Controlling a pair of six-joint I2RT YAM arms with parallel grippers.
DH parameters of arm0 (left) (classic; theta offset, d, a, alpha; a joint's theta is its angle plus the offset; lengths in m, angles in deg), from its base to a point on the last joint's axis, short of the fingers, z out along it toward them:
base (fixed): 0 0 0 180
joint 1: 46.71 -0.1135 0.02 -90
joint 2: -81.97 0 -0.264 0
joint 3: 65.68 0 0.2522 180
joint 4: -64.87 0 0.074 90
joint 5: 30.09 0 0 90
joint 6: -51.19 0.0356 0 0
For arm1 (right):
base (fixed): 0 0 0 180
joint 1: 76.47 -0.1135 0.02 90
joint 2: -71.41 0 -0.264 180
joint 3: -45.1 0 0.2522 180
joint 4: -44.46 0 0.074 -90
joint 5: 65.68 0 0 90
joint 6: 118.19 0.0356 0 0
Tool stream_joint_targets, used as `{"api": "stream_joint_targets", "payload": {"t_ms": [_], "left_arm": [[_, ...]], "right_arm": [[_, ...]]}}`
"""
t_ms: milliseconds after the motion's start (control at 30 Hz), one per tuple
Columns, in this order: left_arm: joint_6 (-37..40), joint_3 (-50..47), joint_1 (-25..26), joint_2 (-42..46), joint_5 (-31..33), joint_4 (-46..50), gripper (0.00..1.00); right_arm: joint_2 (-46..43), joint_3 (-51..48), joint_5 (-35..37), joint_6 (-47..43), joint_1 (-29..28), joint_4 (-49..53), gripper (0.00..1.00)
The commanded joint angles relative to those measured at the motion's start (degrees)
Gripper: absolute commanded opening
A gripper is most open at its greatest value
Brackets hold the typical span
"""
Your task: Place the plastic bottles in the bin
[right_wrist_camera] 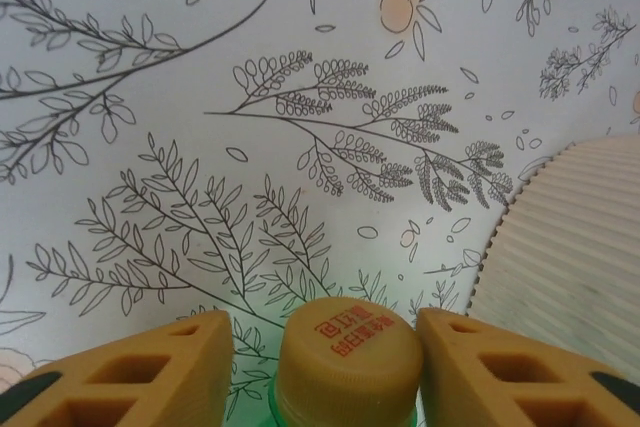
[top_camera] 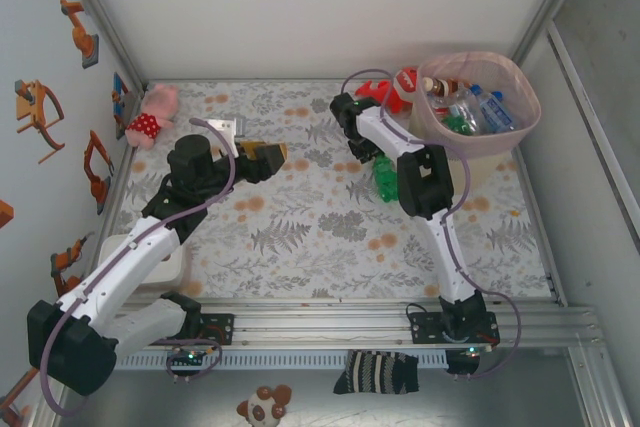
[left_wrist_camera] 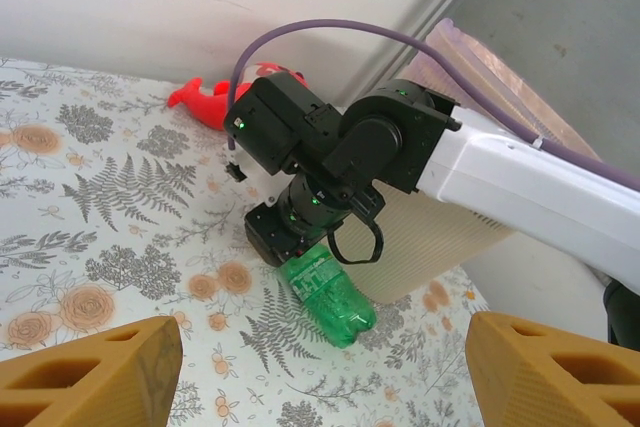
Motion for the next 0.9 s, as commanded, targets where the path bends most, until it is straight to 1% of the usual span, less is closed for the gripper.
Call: {"api": "stream_joint_targets", "payload": {"t_ms": [0,100,233,333,600,733,867], "left_arm": [[0.08,0.17,-0.25,1.03,-0.4,-0.21,0.74],[-0.07,0.14,-0.23,1.17,-0.23,-0.33,0.74],[-0.11,0.22,-0.24,1.26,-0.22,-0.24,0.74],[-0.15,0.18,-0.21,1.34,-0.23,-0.23,0.74],[-0.58,0.19,-0.24,1.02,-0.23,-0.85,0.74],[-0.8,0.21,-0.21,0.83,-0.23,-1.04,0.74],[-0.93,0.3,-0.22,0.51,-0.47,-1.49,0.74]], "right_arm": [[-0.3,1.86,0.69,0.28,0.3,1.78,0.37],[-1.71,1.75,0.48,0.29,0.3,1.89,0.32],[-4.61,1.48,-0.49,0.46,0.04,2.31,0.29],[-7.75,1.5,-1.8,0.72,-0.21,2.9,0.28],[-17.52,2.92,-9.73,1.08,-0.48,4.24,0.28],[-22.35,5.85,-12.94,0.28,-0.32,5.37,0.28],[-26.4,10.38,-13.84,-1.74,-0.06,7.19,0.28]]}}
